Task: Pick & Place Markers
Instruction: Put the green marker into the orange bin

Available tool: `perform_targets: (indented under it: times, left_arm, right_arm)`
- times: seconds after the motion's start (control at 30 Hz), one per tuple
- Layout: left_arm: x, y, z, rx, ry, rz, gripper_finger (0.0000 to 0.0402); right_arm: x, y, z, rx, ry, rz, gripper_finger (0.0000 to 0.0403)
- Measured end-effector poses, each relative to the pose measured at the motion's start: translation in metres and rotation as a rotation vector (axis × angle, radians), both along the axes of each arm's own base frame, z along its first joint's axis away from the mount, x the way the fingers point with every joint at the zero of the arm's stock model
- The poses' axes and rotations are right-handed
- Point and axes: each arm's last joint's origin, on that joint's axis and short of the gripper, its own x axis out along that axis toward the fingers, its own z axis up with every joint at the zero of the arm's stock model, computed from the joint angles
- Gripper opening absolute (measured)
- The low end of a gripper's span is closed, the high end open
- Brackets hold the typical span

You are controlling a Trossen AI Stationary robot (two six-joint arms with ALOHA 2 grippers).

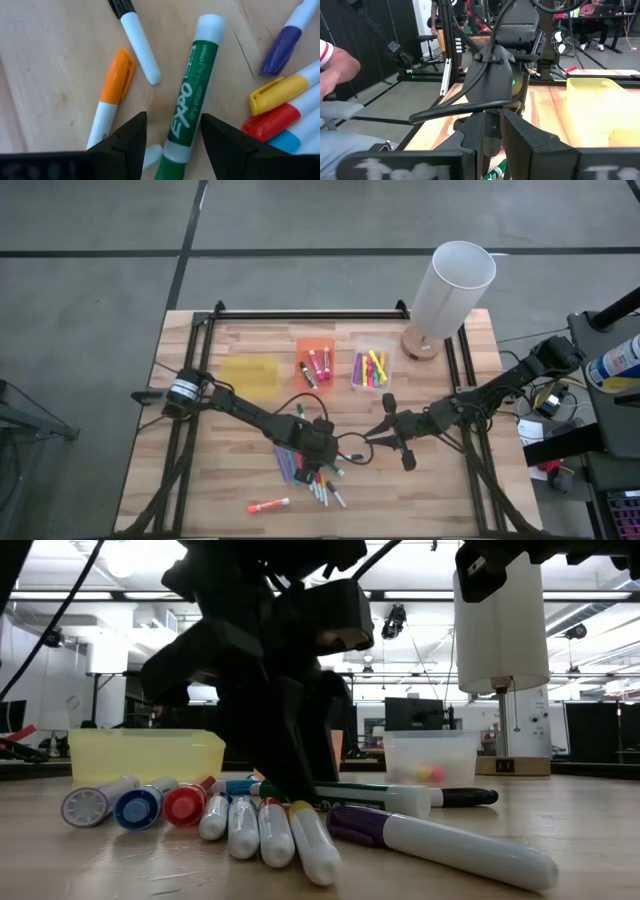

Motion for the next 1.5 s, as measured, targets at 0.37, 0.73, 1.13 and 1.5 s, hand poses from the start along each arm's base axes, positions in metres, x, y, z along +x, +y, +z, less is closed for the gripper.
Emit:
perform_targets:
  times: [0.37, 0.73, 1.13, 1.5]
  left_arm:
    - [0.001, 0.0, 0.002, -0.002, -0.005, 0.025, 0.0069]
    - [-0.004, 0.01, 0.049, 0.147, -0.004, 0.091, 0.0047]
    - [-0.032, 0.083, 0.111, 0.465, -0.058, 0.411, 0.0052]
    - [-0.048, 0.187, 0.13, 0.249, -0.072, 0.838, 0.0053]
  right_arm:
    - [0.0, 0.0, 0.0, -0.002, -0.003, 0.001, 0.0059]
    - [0.0, 0.0, 0.0, 0.001, -0.003, 0.0, 0.0059]
    - [0.0, 0.0, 0.001, 0.01, -0.006, 0.001, 0.0059]
    - [-0.001, 0.0, 0.003, 0.014, -0.013, 0.001, 0.0059]
